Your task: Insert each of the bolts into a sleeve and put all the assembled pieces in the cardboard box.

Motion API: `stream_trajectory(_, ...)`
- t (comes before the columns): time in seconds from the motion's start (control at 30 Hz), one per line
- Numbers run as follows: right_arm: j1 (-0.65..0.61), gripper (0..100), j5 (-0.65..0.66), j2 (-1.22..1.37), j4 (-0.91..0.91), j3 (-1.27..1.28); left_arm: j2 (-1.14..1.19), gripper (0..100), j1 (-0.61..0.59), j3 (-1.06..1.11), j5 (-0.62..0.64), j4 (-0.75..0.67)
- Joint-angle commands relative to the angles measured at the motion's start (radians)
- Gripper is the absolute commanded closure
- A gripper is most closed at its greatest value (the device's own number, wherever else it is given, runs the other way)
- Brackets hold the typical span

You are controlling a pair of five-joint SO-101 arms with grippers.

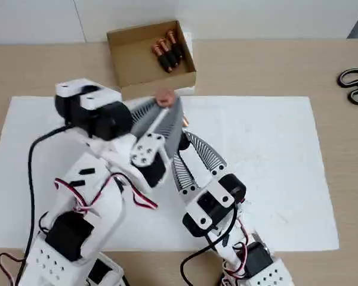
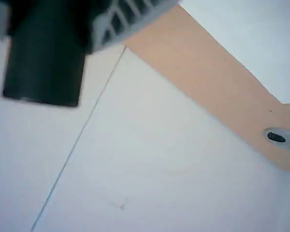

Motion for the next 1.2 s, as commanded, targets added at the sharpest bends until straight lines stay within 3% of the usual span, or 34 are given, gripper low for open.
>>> stream_trajectory(0.0, 0.007, 99.5, 0.008, -0.016, -0.028, 0.008, 0.003, 99, 0.017, -0.056, -0.005, 0.018)
stream_trajectory(0.33, 0.14, 99.5, 0.002, -0.016, -0.028, 0.008, 0.003, 99, 0.014, -0.142, -0.009, 0.109)
stream_trajectory(0.7, 0.113, 99.5, 0.002, -0.018, -0.061, 0.008, 0.006, 99, 0.014, -0.101, -0.015, -0.031)
stream_trajectory(0.83, 0.104, 99.5, 0.006, -0.018, -0.125, 0.008, 0.006, 99, 0.012, -0.096, -0.089, -0.031)
stream_trajectory(1.17, 0.097, 99.5, 0.002, -0.018, -0.136, 0.008, 0.008, 99, -0.012, -0.094, -0.089, -0.031)
